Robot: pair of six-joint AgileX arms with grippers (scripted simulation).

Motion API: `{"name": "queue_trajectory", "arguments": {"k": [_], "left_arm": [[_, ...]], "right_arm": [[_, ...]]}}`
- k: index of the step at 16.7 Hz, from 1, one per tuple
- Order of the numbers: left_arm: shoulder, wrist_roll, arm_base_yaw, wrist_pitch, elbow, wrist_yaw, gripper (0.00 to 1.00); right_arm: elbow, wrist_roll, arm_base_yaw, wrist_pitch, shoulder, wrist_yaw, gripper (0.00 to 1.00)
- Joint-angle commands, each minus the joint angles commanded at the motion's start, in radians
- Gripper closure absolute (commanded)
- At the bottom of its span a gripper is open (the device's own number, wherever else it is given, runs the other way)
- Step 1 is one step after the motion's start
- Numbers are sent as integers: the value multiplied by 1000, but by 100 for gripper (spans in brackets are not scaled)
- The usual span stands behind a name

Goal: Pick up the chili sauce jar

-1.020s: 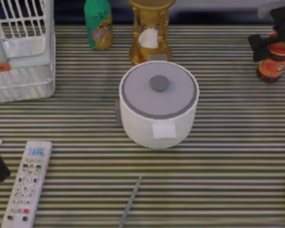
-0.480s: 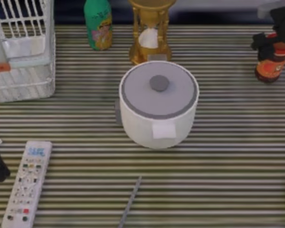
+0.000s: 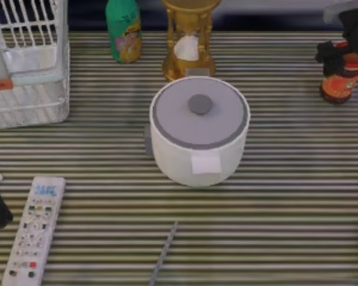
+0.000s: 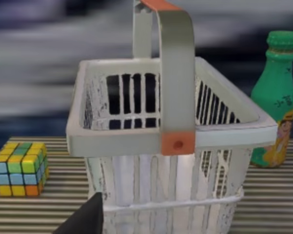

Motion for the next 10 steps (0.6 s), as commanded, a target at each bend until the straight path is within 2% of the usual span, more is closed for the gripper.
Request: {"name": "queue_trajectory", "arguments": {"k": [5,10], "left_arm": [[0,0,0,0,0,0,0],[0,0,0,0,0,0,0]], "right_arm": [[-15,2,-2,0,-16,0,100],[-224,3,6,-5,-231,-2,100]]}}
